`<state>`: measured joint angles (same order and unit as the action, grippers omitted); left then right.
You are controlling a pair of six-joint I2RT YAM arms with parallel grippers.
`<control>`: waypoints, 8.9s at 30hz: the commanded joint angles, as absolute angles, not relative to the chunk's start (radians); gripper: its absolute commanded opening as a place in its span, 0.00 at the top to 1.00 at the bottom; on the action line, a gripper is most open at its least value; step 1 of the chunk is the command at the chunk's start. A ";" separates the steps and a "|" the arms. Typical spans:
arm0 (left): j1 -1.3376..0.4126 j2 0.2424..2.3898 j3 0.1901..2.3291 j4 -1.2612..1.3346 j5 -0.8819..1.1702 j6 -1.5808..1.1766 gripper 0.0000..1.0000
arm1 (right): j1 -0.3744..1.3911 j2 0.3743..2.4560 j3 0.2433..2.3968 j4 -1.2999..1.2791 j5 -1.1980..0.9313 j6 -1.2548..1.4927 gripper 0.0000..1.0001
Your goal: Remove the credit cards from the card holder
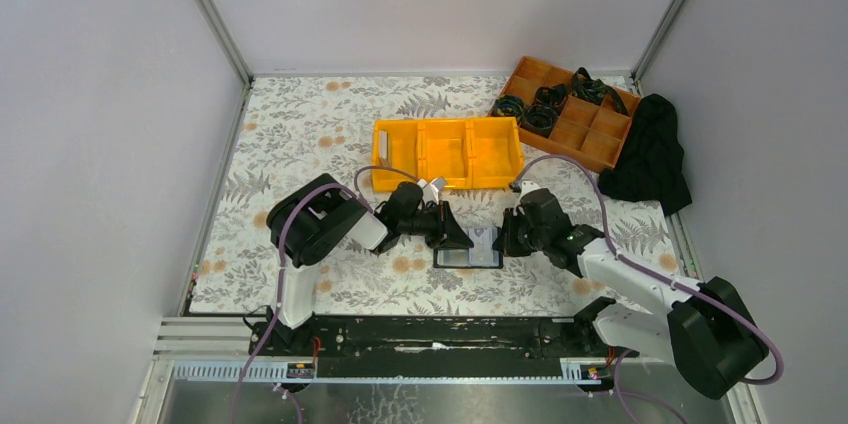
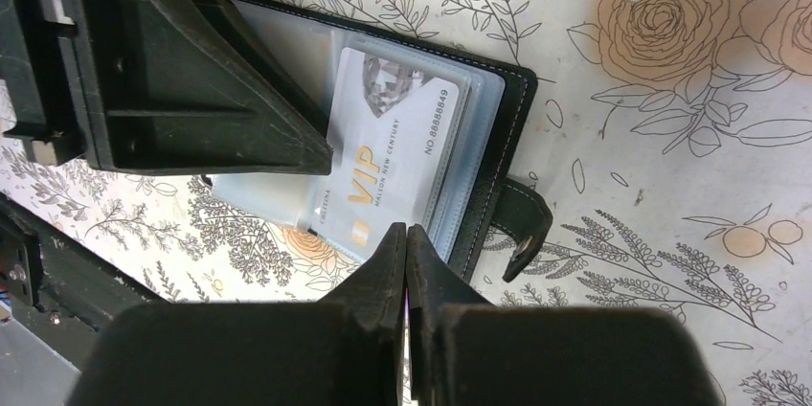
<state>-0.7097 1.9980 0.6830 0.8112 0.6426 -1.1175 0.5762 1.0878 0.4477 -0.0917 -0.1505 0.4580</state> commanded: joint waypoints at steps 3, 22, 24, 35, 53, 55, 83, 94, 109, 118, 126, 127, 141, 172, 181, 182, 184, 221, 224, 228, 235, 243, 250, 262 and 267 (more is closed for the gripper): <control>-0.712 2.026 0.691 0.738 0.633 -1.086 0.72 | 0.585 1.150 0.430 -0.008 -0.162 0.453 0.98; -0.706 2.030 0.652 0.903 0.659 -1.154 0.71 | 0.584 1.255 0.393 0.073 -0.177 0.465 0.98; -0.706 2.023 0.650 0.917 0.655 -1.155 0.71 | 0.585 1.262 0.388 0.080 -0.181 0.466 0.98; -0.708 2.065 0.671 1.104 0.689 -1.263 0.71 | 0.584 1.294 0.368 0.118 -0.211 0.481 0.98; -0.744 2.132 0.683 1.340 0.778 -1.403 0.79 | 0.584 1.345 0.368 0.159 -0.219 0.491 0.98; -0.744 2.137 0.676 1.350 0.781 -1.406 0.82 | 0.584 1.344 0.368 0.157 -0.216 0.491 0.98; -0.798 2.059 0.551 1.183 0.720 -1.265 1.00 | 0.584 1.159 0.442 -0.054 -0.045 0.467 0.98; -0.795 2.080 0.550 1.195 0.695 -1.273 1.00 | 0.583 1.092 0.423 -0.105 -0.009 0.494 0.87; -0.767 2.123 0.607 1.158 0.636 -1.252 1.00 | 0.583 1.057 0.423 -0.150 -0.048 0.483 0.55; -0.756 2.118 0.649 1.085 0.624 -1.216 1.00 | 0.583 1.096 0.411 -0.116 -0.044 0.477 0.57; -0.755 2.137 0.659 1.092 0.646 -1.221 0.99 | 0.583 1.197 0.393 -0.024 -0.098 0.489 0.65; -0.756 2.138 0.660 1.086 0.645 -1.222 0.96 | 0.583 1.207 0.388 -0.007 -0.104 0.499 0.66; -0.756 2.161 0.697 1.099 0.664 -1.249 0.63 | 0.583 1.255 0.360 0.079 -0.169 0.527 0.81; -0.725 2.072 0.662 1.047 0.560 -1.260 0.60 | 0.583 1.152 0.347 -0.002 -0.122 0.523 0.84; -0.721 2.081 0.669 1.114 0.556 -1.306 0.59 | 0.584 1.139 0.343 -0.004 -0.125 0.528 0.84; -0.721 2.087 0.679 1.114 0.557 -1.311 0.59 | 0.584 1.138 0.341 -0.002 -0.128 0.530 0.84; -0.725 2.104 0.707 1.118 0.565 -1.326 0.59 | 0.583 1.138 0.335 0.007 -0.131 0.537 0.85; -0.845 2.135 0.896 0.744 0.956 -1.136 0.58 | 0.584 1.202 0.317 0.101 -0.111 0.578 0.86; -0.845 2.167 0.862 1.023 1.023 -1.319 0.58 | 0.583 1.222 0.317 0.115 -0.121 0.577 0.86; -0.851 2.255 0.852 1.460 1.068 -1.622 0.60 | 0.583 1.232 0.319 0.121 -0.120 0.578 0.86; -0.862 2.248 0.864 1.185 1.032 -1.430 0.63 | 0.583 1.241 0.325 0.119 -0.120 0.575 0.86; -0.860 2.136 0.911 0.561 0.880 -1.030 0.63 | 0.583 1.244 0.331 0.116 -0.118 0.572 0.86; -0.814 2.144 0.884 0.559 0.811 -1.051 0.63 | 0.583 1.232 0.340 0.102 -0.116 0.567 0.86; -0.696 2.135 0.865 0.615 0.781 -1.093 0.63 | 0.583 1.151 0.367 0.002 -0.087 0.545 0.86; -0.691 2.136 0.888 0.633 0.781 -1.111 0.63 | 0.583 1.135 0.370 -0.015 -0.084 0.543 0.86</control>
